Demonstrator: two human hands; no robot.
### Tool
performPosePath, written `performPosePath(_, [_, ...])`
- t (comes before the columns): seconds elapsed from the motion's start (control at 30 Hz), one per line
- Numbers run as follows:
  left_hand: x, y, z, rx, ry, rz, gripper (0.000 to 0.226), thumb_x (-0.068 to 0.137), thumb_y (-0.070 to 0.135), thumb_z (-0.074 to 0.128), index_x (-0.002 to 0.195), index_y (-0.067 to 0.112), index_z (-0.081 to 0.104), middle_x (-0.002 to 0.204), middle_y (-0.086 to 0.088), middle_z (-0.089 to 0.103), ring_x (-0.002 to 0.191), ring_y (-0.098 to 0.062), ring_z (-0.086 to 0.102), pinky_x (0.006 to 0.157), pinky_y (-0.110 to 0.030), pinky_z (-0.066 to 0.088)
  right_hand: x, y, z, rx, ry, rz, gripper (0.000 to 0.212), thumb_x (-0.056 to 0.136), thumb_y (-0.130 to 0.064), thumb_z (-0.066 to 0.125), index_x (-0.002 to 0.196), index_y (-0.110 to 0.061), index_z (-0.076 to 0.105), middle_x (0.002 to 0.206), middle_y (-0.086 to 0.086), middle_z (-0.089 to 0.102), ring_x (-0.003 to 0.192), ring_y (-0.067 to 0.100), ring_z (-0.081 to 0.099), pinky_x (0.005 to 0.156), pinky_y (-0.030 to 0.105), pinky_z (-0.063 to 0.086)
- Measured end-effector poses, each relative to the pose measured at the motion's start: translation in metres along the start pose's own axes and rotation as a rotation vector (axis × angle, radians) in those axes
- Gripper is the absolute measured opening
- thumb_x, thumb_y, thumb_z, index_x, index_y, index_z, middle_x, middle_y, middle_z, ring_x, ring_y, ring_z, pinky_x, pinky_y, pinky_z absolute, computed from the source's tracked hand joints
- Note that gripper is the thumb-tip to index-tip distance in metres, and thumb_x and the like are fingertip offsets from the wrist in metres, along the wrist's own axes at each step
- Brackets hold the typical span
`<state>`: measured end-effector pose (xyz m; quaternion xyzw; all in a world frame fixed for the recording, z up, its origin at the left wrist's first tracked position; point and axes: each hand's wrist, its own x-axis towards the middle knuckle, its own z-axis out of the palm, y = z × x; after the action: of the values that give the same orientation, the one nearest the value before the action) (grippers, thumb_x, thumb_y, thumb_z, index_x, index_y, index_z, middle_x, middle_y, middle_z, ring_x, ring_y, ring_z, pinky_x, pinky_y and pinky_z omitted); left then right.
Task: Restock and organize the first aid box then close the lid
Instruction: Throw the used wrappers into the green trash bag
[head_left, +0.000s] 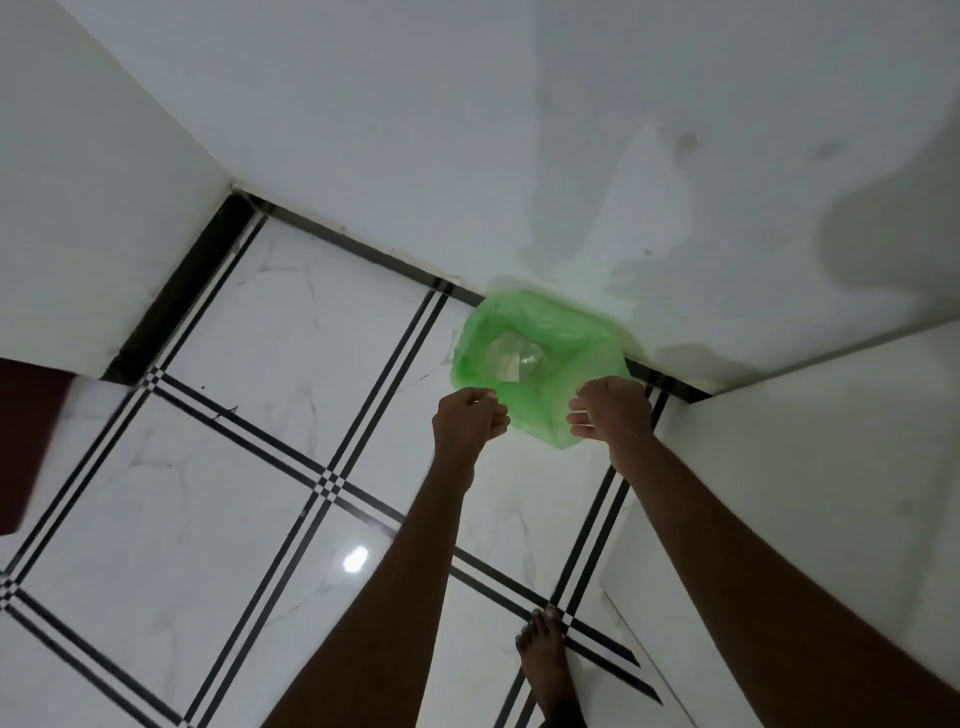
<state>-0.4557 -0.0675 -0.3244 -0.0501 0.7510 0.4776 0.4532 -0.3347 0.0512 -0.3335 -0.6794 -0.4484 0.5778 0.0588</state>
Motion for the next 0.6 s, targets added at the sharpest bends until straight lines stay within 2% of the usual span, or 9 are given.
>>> performPosePath(0.13, [-0.062,0.037,0.014,-0.002,-0.062,0.077,0.022,0.094,0.014,0.057,0.109,0.003,0.070,0.096,-0.022,0.075,0.088,-0.030,0.074,0.082,-0.039,0.062,-0.066,-0.038,-0.032,0.074,-0.024,-0.140,0.011,0.086,-0.016,0.057,0.080,-0.013,0.065,0.084,0.017,0.075,0.066,0.026,0.072,0.063,0.039,0.061])
performPosePath(0.3, [-0.170,0.087,0.051,-0.022,-0.158,0.211,0.021,0.097,0.015,0.055,0.106,0.009,0.072,0.096,-0.015,0.076,0.092,-0.027,0.074,0.083,-0.037,0.061,-0.174,-0.066,-0.125,0.107,0.030,-0.349,0.013,0.091,-0.020,0.057,0.089,-0.016,0.069,0.081,0.005,0.075,0.067,0.018,0.073,0.063,0.037,0.061])
performPosePath(0.43, [-0.259,0.106,0.095,-0.033,-0.284,0.288,0.022,0.098,0.014,0.053,0.108,0.007,0.072,0.099,-0.016,0.076,0.089,-0.024,0.074,0.081,-0.034,0.060,-0.235,-0.062,-0.214,0.162,0.084,-0.451,0.013,0.090,-0.021,0.057,0.092,-0.019,0.069,0.081,0.002,0.075,0.069,0.017,0.072,0.064,0.038,0.060])
performPosePath(0.6, [-0.355,0.095,0.171,0.009,-0.420,0.339,0.024,0.099,0.013,0.052,0.110,0.003,0.071,0.101,-0.020,0.075,0.089,-0.026,0.072,0.080,-0.034,0.060,-0.278,-0.029,-0.332,0.216,0.157,-0.473,0.013,0.093,-0.017,0.055,0.091,-0.019,0.068,0.081,0.002,0.074,0.068,0.018,0.072,0.066,0.038,0.060])
